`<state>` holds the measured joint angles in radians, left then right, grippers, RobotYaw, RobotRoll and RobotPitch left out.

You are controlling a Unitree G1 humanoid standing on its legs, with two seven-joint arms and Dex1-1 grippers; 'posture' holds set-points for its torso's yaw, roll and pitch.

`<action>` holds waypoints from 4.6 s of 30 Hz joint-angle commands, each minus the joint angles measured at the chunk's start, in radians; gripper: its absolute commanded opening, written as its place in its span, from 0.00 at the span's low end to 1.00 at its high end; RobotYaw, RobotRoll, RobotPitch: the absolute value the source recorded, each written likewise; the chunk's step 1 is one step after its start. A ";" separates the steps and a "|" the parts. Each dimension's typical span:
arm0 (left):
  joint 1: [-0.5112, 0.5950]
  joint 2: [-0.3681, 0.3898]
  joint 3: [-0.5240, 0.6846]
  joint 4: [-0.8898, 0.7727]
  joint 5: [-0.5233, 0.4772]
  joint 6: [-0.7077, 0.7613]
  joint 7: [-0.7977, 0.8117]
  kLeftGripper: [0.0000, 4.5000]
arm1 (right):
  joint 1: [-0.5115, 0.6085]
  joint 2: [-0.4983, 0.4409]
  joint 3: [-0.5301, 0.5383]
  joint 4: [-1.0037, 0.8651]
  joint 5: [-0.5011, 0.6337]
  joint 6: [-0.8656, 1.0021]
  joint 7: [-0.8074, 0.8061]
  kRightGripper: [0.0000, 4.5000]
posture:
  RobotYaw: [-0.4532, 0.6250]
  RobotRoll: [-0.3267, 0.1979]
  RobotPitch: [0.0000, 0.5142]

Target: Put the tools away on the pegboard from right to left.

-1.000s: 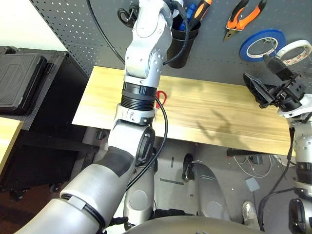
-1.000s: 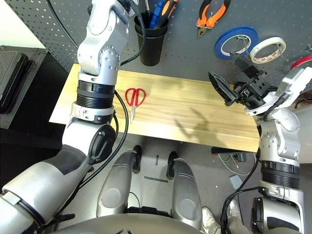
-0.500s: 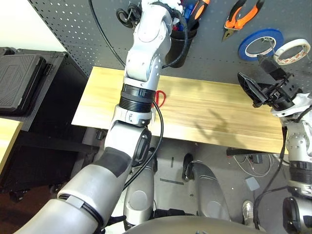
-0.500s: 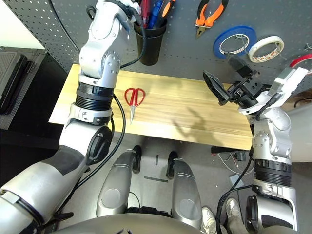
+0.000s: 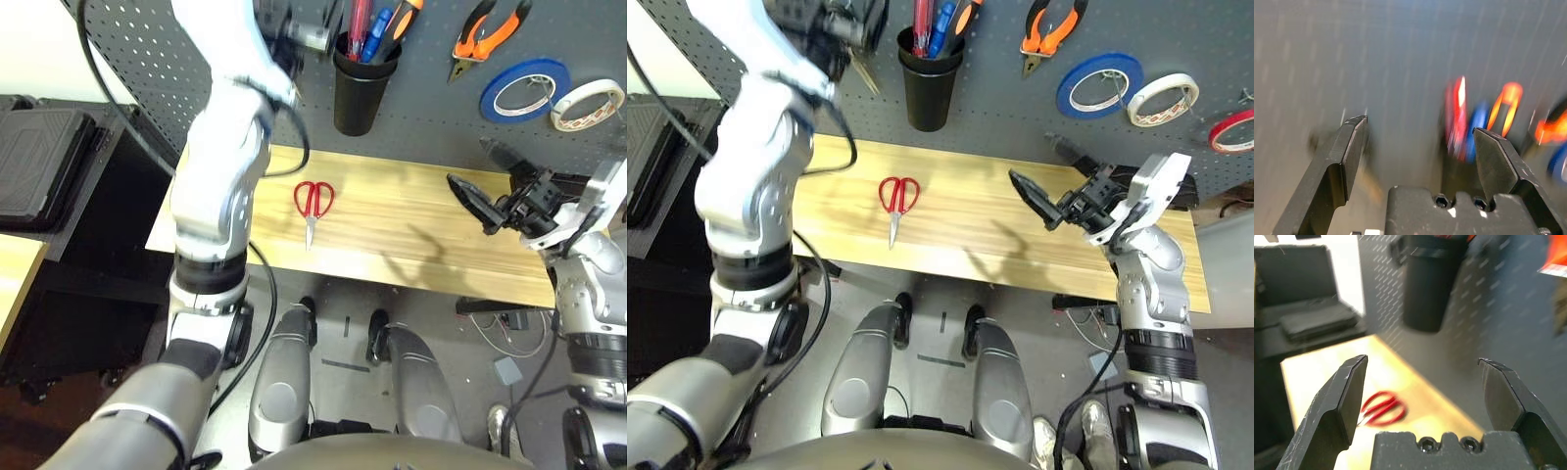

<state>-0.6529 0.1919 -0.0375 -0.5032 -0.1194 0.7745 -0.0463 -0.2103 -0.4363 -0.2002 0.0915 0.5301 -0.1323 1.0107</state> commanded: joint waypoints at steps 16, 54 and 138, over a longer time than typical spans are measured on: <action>0.257 0.013 -0.080 0.272 0.094 -0.046 -0.018 1.00 | 0.026 0.005 0.246 0.175 -0.409 -0.005 -0.192 1.00 | 0.70 0.62 0.73; -0.098 -0.069 0.005 1.502 0.149 -0.583 -0.019 1.00 | 0.114 0.176 0.357 0.022 -0.568 0.253 -0.564 1.00 | 0.54 0.62 0.79; 0.008 -0.045 0.241 0.187 -0.197 -0.231 0.013 0.00 | -0.189 -0.046 -0.025 -0.059 0.150 0.077 0.028 1.00 | 0.65 0.62 0.48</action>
<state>-0.6416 0.1406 0.2123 -0.3263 -0.3163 0.5689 -0.0206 -0.4085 -0.4740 -0.2110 0.0553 0.6637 -0.0749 1.0374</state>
